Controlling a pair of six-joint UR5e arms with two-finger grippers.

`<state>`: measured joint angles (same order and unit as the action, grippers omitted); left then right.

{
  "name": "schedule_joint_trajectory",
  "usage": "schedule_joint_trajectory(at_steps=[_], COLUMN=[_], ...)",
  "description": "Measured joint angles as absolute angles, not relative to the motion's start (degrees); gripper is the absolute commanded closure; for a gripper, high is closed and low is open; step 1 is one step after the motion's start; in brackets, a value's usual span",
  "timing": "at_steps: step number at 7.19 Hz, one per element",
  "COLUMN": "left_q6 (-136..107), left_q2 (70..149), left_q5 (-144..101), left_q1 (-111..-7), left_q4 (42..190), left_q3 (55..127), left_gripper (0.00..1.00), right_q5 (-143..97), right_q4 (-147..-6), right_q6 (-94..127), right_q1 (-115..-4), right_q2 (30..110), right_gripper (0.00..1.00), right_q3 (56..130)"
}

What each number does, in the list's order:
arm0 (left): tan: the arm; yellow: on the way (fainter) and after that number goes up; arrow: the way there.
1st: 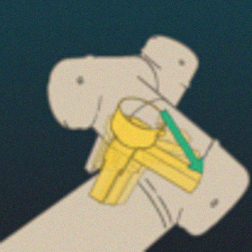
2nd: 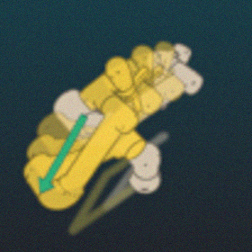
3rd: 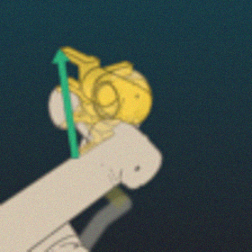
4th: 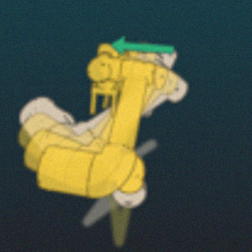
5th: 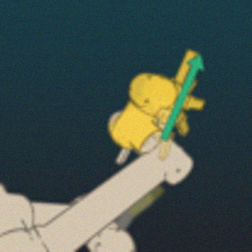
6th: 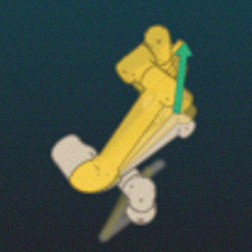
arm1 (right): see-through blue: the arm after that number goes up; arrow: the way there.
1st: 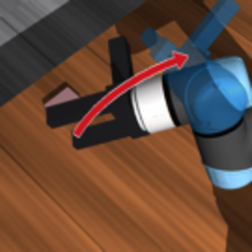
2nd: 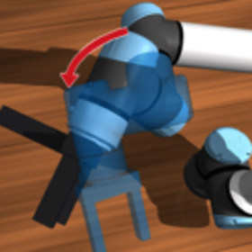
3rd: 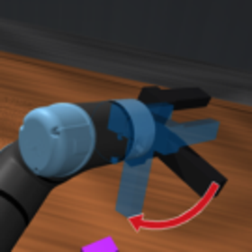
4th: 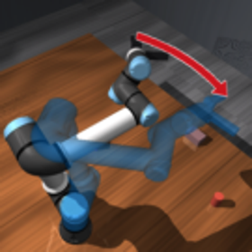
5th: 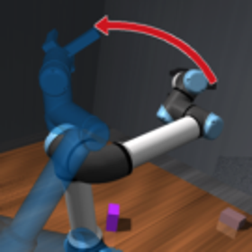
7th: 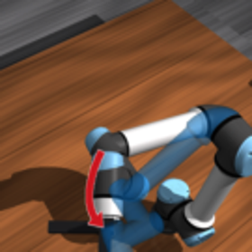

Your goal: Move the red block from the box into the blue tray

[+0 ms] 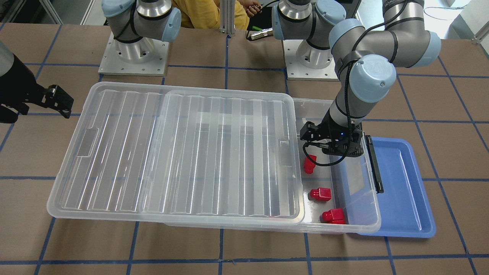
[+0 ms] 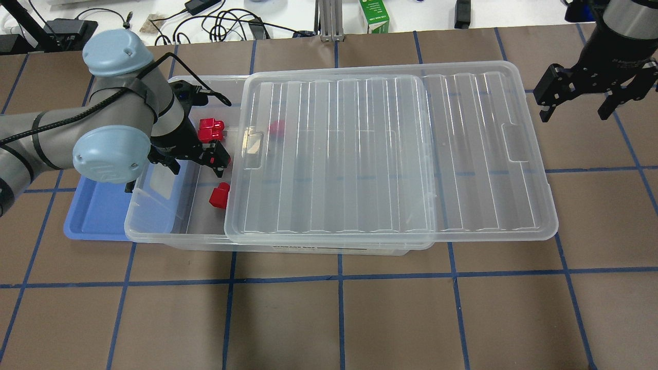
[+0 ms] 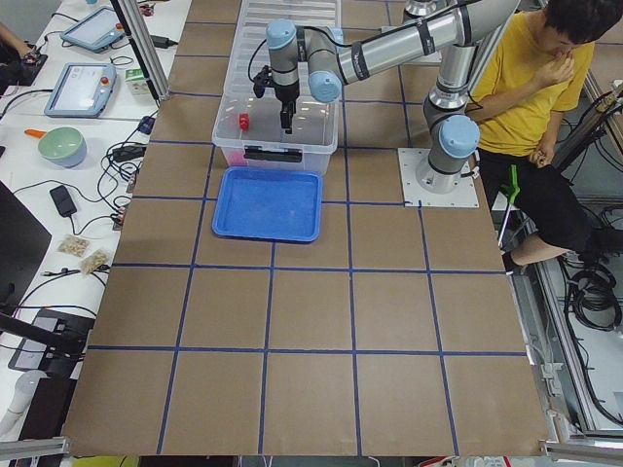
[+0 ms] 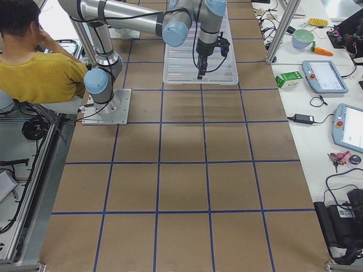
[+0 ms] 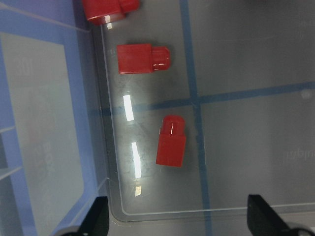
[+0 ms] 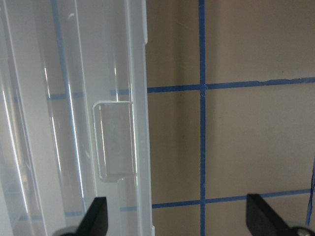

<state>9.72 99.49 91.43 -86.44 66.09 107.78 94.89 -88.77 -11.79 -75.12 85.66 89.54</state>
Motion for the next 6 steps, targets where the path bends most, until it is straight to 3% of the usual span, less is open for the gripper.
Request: schedule_joint_trajectory(at_steps=[6], left_q6=[10.39], left_q2=[103.41], left_q5=[91.32], left_q1=[-86.36], left_q4=[61.24], left_q3=[109.89], left_gripper=[0.0], right_q5=[94.75], right_q4=[-88.75], right_q6=[-11.49], right_q1=[-75.13], right_q2=[87.36], right_gripper=[0.0], right_q3=[89.51])
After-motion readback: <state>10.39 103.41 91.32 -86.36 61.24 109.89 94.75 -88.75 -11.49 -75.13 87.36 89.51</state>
